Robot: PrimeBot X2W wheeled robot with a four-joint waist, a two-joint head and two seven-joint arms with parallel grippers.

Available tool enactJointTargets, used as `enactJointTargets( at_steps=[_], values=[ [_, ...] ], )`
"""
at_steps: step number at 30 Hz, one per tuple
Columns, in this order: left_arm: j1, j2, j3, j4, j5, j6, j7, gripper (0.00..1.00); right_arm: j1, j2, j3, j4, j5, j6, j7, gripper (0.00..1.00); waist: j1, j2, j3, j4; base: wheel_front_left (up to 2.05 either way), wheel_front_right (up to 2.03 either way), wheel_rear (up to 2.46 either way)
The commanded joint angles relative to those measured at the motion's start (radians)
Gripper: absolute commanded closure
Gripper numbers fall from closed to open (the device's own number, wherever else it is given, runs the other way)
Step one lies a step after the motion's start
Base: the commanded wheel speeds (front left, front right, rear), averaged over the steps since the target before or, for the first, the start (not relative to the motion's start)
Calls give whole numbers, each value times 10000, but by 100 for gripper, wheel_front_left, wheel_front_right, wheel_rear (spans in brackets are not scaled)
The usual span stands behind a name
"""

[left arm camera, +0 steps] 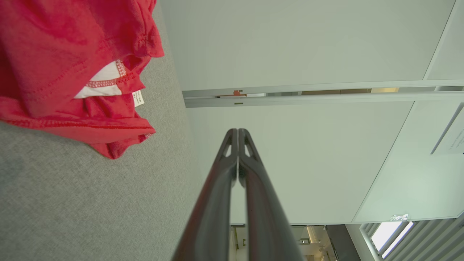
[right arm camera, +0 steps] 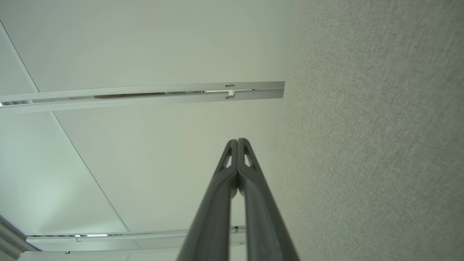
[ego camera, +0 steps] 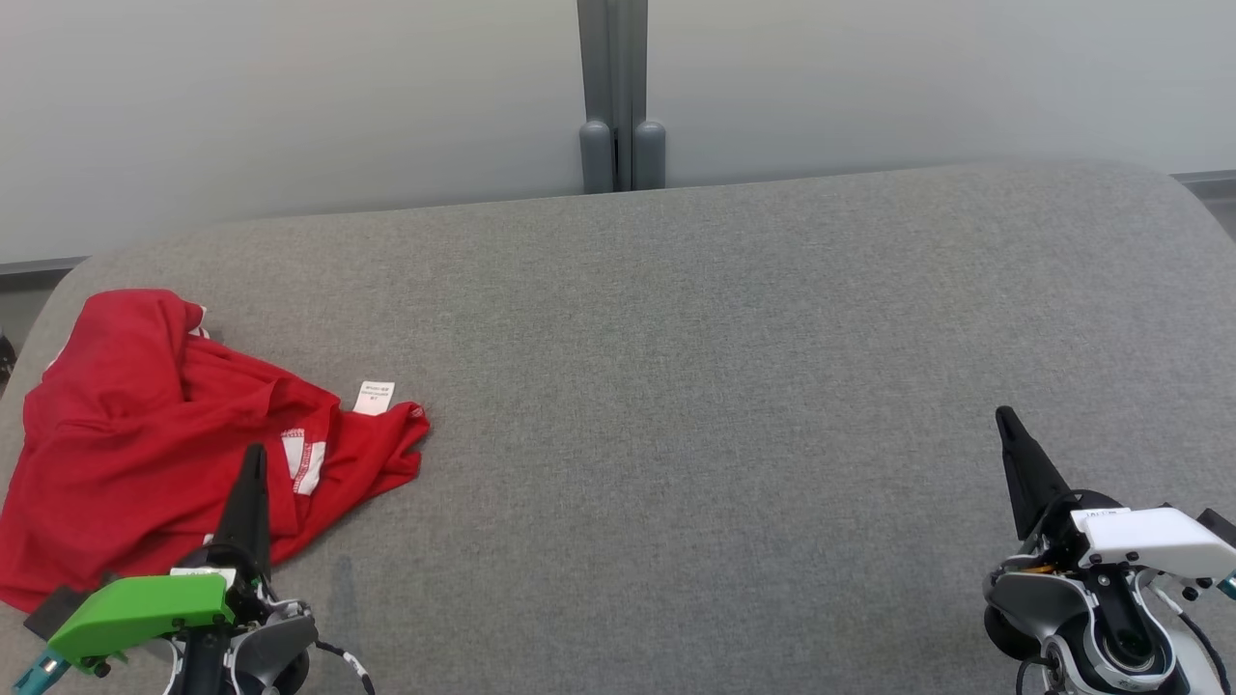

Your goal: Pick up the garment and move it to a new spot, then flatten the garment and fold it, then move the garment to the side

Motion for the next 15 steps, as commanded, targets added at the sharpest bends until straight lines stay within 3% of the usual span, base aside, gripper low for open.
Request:
enactJointTargets(
  at_steps=[1, 15],
  values=[
    [-149, 12, 7, 3, 91, -9, 9, 100, -70, -13, 1, 10, -54, 6, 13, 100, 0, 0, 0, 0, 0, 0, 0],
    [-149, 12, 7, 3, 90, -9, 9, 100, -71, -13, 1, 10, -54, 6, 13, 100, 0, 0, 0, 0, 0, 0, 0]
  ],
)
